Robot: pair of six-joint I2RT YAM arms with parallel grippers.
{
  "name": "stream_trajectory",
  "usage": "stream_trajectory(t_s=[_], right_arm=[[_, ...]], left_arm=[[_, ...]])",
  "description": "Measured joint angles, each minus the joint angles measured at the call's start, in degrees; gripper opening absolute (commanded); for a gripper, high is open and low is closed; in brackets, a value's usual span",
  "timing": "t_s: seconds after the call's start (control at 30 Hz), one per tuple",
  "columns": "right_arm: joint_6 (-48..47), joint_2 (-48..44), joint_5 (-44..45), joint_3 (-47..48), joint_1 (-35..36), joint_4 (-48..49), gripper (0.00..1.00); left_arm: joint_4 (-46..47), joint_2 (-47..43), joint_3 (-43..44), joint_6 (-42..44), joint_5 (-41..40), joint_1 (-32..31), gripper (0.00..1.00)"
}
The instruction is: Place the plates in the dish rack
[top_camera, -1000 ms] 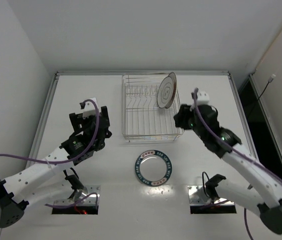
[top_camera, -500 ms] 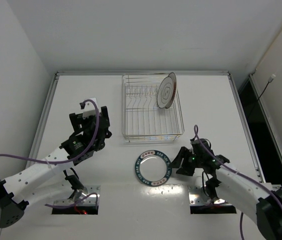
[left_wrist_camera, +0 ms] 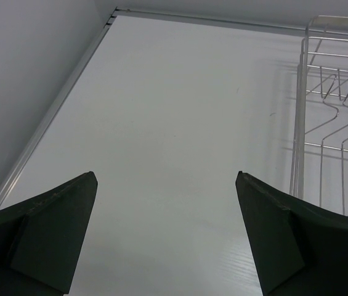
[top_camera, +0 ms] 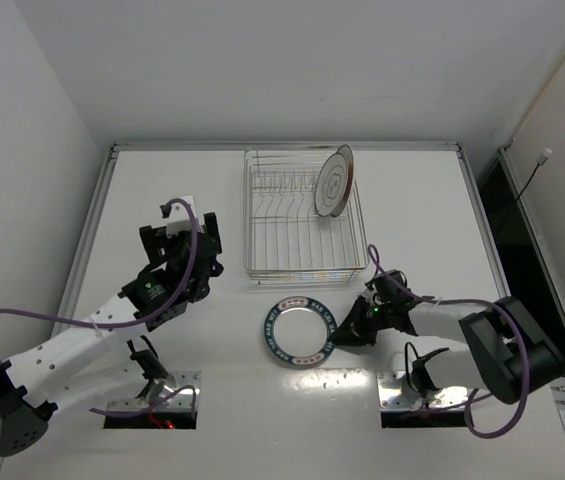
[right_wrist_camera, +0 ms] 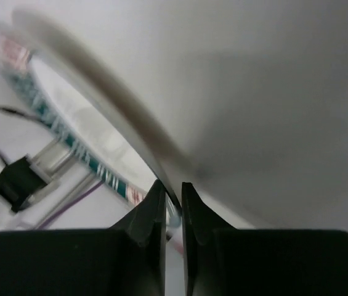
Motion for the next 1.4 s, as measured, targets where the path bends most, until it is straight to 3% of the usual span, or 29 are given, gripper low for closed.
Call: stream_trajectory(t_s=[0.17, 0.27, 0.53, 0.7, 0.87, 1.13, 1.4], right_arm=[[-1.11, -2.86, -1.49, 0.26, 0.39, 1.44, 0.00], [-1.95, -9.38, 0.66, 0.70, 1.42, -3.41, 0.00], [-5.16, -34.84, 14.25, 13.09, 13.77, -29.99, 0.00], [-10.80, -37.20, 27.93, 32.33, 16.59, -48.46, 0.00], [-17.77, -27.21, 47.82, 57.40, 16.59, -57.31, 0.00], [-32.44, 2.58, 73.05, 81.83, 15.61, -50.12, 0.00], [-41.05, 26.62, 78.20, 92.52, 11.63, -43.23, 0.00]], left_arm=[[0.15, -0.39, 0.00, 0.00, 0.24, 0.02, 0.95], [0.20, -0.74, 0.00, -0.02, 0.33, 0.02, 0.95], [-0.76, -4.20, 0.00, -0.81, -0.52, 0.00, 0.95], [-1.51, -9.84, -0.35, -2.78, -3.23, 0.00, 0.95], [0.57, -14.08, -2.67, -2.84, -3.50, 0.02, 0.95], [-0.15, -7.93, -2.58, -2.89, -2.19, 0.00, 0.95], [0.07, -8.57, -2.58, -2.82, -1.64, 0.02, 0.95]])
